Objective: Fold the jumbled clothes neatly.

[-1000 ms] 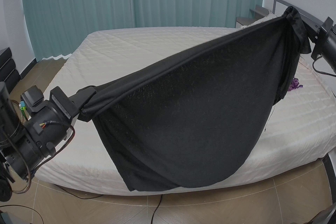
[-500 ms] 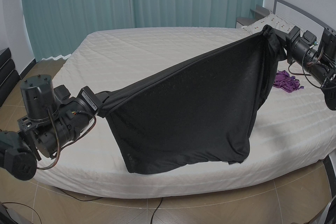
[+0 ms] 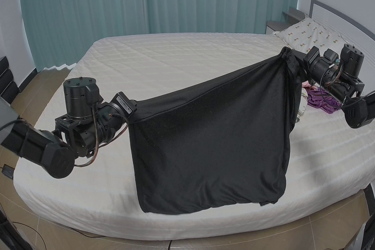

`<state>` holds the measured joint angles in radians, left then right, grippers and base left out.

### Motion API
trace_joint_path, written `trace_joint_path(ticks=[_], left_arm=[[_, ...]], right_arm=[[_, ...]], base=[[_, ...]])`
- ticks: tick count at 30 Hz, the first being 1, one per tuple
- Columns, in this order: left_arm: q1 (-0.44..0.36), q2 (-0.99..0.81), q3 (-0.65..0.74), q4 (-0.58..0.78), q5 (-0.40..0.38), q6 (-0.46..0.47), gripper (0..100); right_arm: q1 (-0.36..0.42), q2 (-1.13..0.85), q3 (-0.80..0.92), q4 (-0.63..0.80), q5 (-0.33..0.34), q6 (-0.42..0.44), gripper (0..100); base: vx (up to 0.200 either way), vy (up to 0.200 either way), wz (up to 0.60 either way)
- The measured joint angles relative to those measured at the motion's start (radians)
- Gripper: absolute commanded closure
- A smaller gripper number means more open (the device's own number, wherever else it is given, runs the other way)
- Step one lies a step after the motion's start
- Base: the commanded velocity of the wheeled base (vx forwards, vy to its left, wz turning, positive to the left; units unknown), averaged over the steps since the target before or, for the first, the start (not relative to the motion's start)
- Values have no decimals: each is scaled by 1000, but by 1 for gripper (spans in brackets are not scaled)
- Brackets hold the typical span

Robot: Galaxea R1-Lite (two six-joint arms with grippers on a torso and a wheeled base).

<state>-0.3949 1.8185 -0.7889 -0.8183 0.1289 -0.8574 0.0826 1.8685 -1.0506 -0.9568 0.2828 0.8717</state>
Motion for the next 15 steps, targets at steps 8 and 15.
trace_joint_path(ticks=[8, 15], left_arm=[[28, 146, -116, 4, 7, 1, 100], [37, 243, -180, 2, 10, 2, 100]], right_arm=[[-2, 73, -3, -6, -7, -15, 100], [6, 179, -49, -21, -84, -35, 100]], base=[[125, 0, 0], [0, 0, 0]])
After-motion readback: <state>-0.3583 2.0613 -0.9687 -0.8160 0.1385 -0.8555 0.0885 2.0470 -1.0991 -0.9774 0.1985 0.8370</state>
